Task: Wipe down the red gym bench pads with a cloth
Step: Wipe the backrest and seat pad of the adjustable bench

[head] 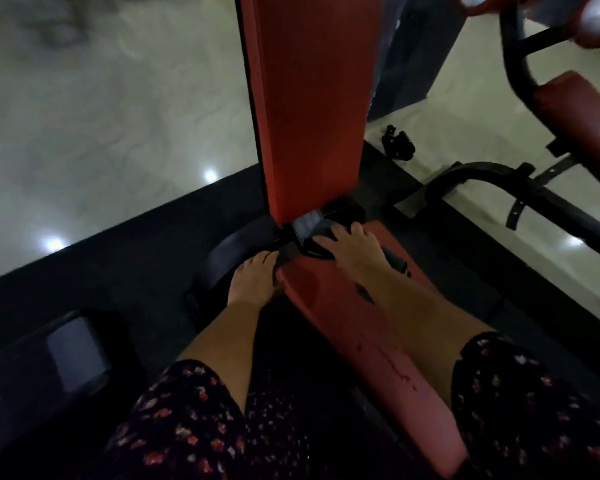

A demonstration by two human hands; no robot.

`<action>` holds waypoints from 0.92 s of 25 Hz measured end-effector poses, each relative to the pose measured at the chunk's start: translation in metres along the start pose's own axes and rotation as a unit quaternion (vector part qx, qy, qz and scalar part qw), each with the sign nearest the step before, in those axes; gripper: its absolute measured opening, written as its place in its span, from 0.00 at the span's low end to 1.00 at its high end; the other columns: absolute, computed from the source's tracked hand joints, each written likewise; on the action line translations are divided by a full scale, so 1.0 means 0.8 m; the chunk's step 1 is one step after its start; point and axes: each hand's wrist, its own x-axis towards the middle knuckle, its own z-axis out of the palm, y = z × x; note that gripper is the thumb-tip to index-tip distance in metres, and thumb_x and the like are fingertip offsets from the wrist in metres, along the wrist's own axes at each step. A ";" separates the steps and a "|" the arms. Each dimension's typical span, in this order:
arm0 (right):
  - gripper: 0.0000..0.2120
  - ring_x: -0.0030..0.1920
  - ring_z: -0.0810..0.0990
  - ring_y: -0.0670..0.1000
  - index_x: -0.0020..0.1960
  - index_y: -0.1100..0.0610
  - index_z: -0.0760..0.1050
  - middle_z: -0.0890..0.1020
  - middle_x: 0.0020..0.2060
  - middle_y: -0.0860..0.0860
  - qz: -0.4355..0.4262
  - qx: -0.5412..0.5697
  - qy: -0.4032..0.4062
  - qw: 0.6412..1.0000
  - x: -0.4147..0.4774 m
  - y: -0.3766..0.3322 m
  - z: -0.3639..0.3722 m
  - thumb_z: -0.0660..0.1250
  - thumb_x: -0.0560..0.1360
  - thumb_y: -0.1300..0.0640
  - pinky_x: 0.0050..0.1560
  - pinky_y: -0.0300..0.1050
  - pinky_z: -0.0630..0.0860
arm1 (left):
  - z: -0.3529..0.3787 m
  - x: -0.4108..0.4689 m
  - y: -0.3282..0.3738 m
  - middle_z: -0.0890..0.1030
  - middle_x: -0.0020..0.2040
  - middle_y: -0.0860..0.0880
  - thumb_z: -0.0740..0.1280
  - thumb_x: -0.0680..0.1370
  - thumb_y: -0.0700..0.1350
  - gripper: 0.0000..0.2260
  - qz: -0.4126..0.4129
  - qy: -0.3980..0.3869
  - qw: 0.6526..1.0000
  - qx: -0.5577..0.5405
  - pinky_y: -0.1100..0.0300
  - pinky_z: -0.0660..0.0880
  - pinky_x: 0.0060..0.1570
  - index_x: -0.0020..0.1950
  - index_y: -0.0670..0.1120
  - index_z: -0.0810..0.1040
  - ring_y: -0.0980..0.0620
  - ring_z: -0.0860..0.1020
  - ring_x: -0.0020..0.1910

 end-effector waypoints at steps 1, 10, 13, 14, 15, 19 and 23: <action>0.27 0.66 0.64 0.64 0.77 0.43 0.52 0.59 0.73 0.55 -0.028 -0.034 0.000 0.999 0.017 -0.007 0.020 0.55 0.81 0.57 0.57 0.57 0.72 | 0.030 0.015 -0.005 0.57 0.79 0.45 0.63 0.80 0.52 0.31 -0.014 -0.008 1.000 -0.006 0.48 0.61 0.72 0.79 0.46 0.54 0.43 0.62 0.74; 0.28 0.67 0.62 0.65 0.77 0.37 0.45 0.57 0.75 0.56 -0.063 -0.092 0.028 0.993 0.100 -0.054 0.131 0.51 0.83 0.54 0.56 0.56 0.73 | 0.184 0.038 0.046 0.46 0.80 0.40 0.57 0.83 0.51 0.33 -0.156 0.137 0.919 -0.335 0.49 0.56 0.75 0.79 0.40 0.43 0.43 0.50 0.79; 0.32 0.69 0.59 0.65 0.76 0.33 0.44 0.50 0.78 0.52 -0.152 -0.095 0.013 0.984 0.080 -0.029 0.134 0.52 0.82 0.58 0.61 0.60 0.68 | 0.191 0.027 0.047 0.50 0.80 0.41 0.61 0.82 0.49 0.35 -0.169 0.161 0.880 -0.414 0.54 0.58 0.73 0.80 0.41 0.43 0.45 0.52 0.78; 0.33 0.69 0.59 0.64 0.75 0.31 0.43 0.48 0.78 0.52 -0.184 -0.101 0.008 0.978 0.069 -0.015 0.137 0.52 0.81 0.60 0.61 0.61 0.68 | 0.190 0.026 0.045 0.50 0.80 0.41 0.62 0.81 0.49 0.36 -0.166 0.154 0.874 -0.430 0.58 0.56 0.73 0.80 0.41 0.43 0.46 0.52 0.78; 0.34 0.69 0.60 0.64 0.74 0.30 0.41 0.46 0.78 0.51 -0.203 -0.115 0.003 0.972 0.062 -0.003 0.141 0.52 0.81 0.61 0.61 0.61 0.68 | 0.190 0.026 0.041 0.49 0.80 0.42 0.64 0.80 0.49 0.38 -0.157 0.137 0.876 -0.434 0.61 0.53 0.72 0.80 0.41 0.43 0.47 0.52 0.78; 0.30 0.68 0.63 0.66 0.74 0.30 0.42 0.47 0.78 0.53 -0.162 -0.124 0.032 0.978 0.093 -0.012 0.134 0.51 0.83 0.56 0.61 0.61 0.69 | 0.192 0.034 0.007 0.51 0.80 0.46 0.73 0.72 0.58 0.49 -0.131 0.085 0.916 -0.370 0.59 0.53 0.71 0.80 0.43 0.45 0.49 0.52 0.78; 0.29 0.67 0.64 0.66 0.76 0.34 0.46 0.53 0.77 0.56 -0.183 -0.099 0.059 0.976 0.106 -0.041 0.135 0.54 0.82 0.55 0.59 0.57 0.69 | 0.191 0.036 0.002 0.55 0.79 0.46 0.76 0.68 0.59 0.52 -0.118 0.106 0.911 -0.380 0.60 0.55 0.69 0.80 0.45 0.49 0.48 0.56 0.77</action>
